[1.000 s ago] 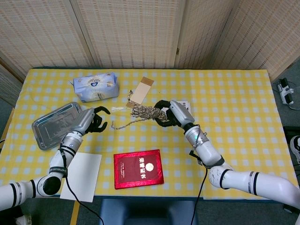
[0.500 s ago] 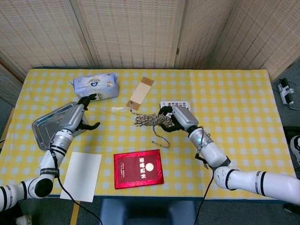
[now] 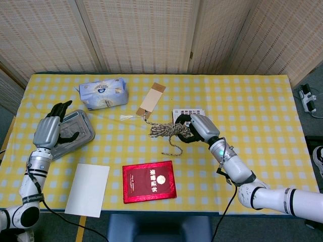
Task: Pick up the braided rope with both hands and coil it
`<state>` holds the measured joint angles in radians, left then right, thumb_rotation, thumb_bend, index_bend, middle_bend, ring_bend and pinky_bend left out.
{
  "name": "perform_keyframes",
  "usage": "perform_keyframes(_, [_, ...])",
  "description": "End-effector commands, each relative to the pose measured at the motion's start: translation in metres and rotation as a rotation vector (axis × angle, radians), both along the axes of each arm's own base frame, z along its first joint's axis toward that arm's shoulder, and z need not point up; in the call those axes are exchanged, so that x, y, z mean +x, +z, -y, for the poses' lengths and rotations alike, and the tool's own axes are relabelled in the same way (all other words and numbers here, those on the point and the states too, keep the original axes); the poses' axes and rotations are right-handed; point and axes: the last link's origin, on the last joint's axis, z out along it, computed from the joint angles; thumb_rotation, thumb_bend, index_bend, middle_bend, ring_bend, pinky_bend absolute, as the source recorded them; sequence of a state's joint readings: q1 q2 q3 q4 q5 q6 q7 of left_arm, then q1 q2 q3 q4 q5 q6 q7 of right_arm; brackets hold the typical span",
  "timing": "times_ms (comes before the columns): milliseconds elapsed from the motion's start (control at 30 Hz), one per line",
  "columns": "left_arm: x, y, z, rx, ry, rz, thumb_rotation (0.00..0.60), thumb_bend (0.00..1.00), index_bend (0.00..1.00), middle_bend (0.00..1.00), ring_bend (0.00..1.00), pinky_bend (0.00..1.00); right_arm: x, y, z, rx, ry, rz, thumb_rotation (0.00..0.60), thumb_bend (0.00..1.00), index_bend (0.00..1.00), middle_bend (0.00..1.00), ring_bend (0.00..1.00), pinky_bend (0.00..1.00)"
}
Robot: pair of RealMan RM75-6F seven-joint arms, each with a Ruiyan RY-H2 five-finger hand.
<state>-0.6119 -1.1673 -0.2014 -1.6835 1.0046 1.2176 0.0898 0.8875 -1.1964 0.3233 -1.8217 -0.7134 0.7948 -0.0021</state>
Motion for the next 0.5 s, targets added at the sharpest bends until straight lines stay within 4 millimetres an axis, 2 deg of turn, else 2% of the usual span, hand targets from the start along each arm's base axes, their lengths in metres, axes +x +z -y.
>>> perform_keyframes(33, [-0.025,0.003,0.022,0.024,0.005,-0.076,0.600,0.30,0.13,0.15,0.10,0.25,-0.003,0.005,-0.003,-0.006,0.000,0.004,0.600,0.64,0.88,0.74,0.82,0.73])
perform_keyframes(200, [-0.052,0.003,0.056,0.059,0.033,-0.182,0.600,0.31,0.14,0.15,0.10,0.23,-0.007,0.011,-0.006,-0.020,0.004,0.015,0.600,0.64,0.88,0.74,0.82,0.73])
perform_keyframes(500, [-0.078,-0.001,0.110,0.104,0.025,-0.186,0.600,0.31,0.14,0.15,0.10,0.18,-0.022,0.022,-0.011,-0.037,-0.010,0.009,0.600,0.64,0.88,0.74,0.82,0.73])
